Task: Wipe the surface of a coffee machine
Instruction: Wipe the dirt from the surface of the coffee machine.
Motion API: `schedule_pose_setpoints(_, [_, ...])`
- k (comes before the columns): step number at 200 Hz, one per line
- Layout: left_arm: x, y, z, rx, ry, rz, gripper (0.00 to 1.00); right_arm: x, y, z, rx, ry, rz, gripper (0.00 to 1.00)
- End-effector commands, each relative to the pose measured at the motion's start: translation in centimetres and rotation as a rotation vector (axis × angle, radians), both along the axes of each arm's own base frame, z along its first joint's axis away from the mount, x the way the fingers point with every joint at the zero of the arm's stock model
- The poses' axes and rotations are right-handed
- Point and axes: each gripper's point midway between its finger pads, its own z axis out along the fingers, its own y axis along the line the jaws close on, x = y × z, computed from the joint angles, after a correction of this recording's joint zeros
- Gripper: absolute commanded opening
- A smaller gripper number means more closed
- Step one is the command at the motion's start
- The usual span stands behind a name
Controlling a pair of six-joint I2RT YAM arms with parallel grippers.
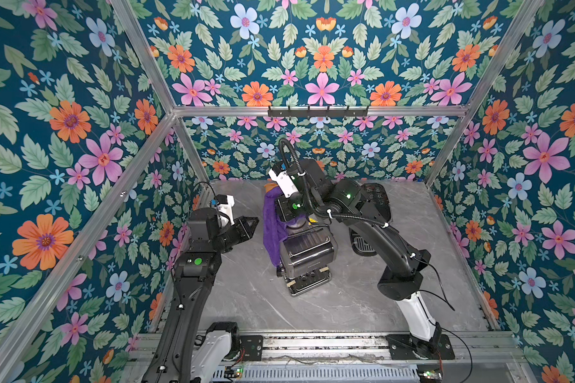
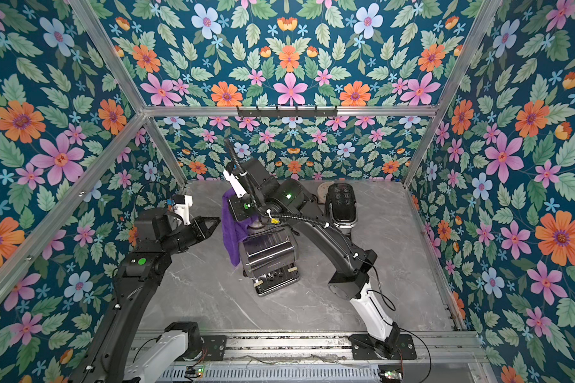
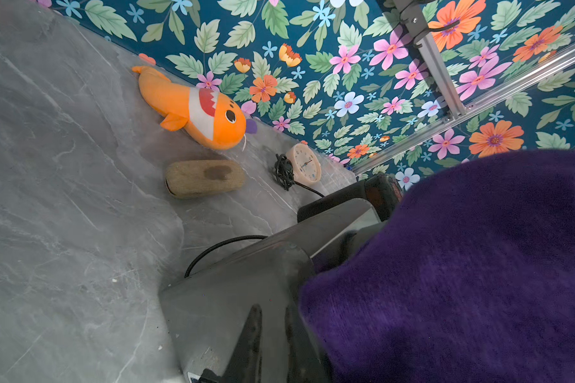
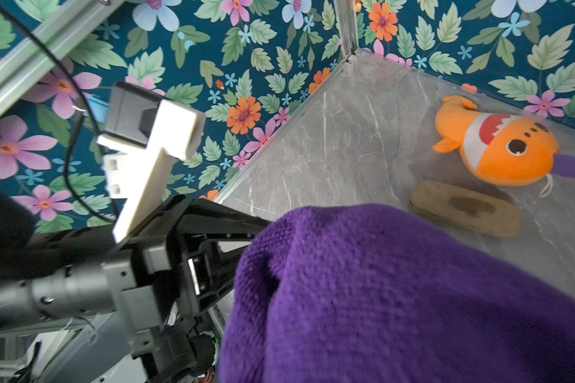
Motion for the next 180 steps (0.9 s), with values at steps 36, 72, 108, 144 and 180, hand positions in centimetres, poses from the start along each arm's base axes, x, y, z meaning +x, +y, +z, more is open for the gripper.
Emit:
schedule_pose_setpoints(36, [0.1, 0.4, 0.1, 0.016, -0.008, 0.023, 0.16, 2.7, 0.7, -1.1, -0.02, -0.113, -0.058, 0.0])
schedule_pose_setpoints(72, [0.2, 0.4, -0.1, 0.018, -0.001, 0.024, 0.16, 3.4, -0.2, -0.5, -0.038, -0.115, -0.094, 0.0])
schedule_pose_setpoints(108, [0.3, 0.5, -0.1, 0.02, -0.005, 0.026, 0.16, 4.2, -2.0, 0.0, -0.007, -0.058, -0.143, 0.0])
schedule_pose_setpoints(144, [0.2, 0.5, -0.6, 0.023, 0.002, 0.024, 0.16, 4.4, -4.4, -0.4, -0.027, -0.004, -0.18, 0.0])
schedule_pose_setpoints(180, [0.3, 0.4, -0.9, 0.019, 0.008, 0.022, 0.16, 4.4, -6.8, -0.8, -0.025, 0.05, -0.223, 0.0])
